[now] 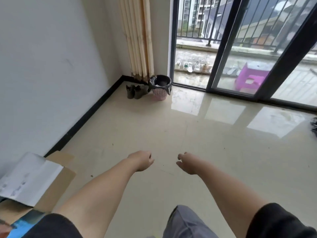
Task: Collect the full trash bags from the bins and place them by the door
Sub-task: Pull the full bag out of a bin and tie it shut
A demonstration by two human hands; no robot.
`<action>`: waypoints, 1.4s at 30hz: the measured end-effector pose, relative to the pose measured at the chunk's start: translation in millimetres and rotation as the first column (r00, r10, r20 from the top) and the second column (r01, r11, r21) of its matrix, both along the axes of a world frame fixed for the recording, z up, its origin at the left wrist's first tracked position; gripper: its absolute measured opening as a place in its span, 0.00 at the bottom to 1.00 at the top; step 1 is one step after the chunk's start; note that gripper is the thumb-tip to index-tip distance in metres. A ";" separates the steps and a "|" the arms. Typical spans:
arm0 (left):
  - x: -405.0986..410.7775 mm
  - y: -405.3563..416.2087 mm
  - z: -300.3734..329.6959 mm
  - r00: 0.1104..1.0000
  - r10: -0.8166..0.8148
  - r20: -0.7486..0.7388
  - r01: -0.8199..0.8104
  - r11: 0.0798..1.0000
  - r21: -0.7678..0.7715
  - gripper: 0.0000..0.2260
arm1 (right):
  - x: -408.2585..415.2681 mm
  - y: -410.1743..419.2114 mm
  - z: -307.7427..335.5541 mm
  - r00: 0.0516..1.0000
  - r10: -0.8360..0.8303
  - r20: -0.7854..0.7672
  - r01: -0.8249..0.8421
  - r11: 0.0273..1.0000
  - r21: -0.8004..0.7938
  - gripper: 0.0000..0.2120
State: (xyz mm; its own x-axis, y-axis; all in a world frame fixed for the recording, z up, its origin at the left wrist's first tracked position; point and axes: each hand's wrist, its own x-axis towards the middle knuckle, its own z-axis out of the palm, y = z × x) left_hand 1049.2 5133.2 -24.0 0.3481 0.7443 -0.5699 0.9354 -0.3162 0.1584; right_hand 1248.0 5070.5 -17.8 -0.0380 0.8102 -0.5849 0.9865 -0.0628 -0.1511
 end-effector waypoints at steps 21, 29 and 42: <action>129.0 461.8 -28.1 0.986 0.146 0.076 -0.141 0.988 -0.071 0.17 | 148.5 488.3 -29.6 0.997 0.061 0.054 -0.055 0.993 -0.101 0.22; 139.6 661.7 -24.3 0.999 0.018 0.051 -0.015 0.998 -0.057 0.16 | 161.4 661.2 -36.9 0.994 -0.105 -0.010 0.104 0.993 -0.062 0.21; 208.5 855.4 -82.2 0.989 0.109 0.096 -0.097 0.988 -0.121 0.16 | 232.6 869.4 -101.1 0.988 -0.143 -0.063 0.134 0.984 -0.120 0.20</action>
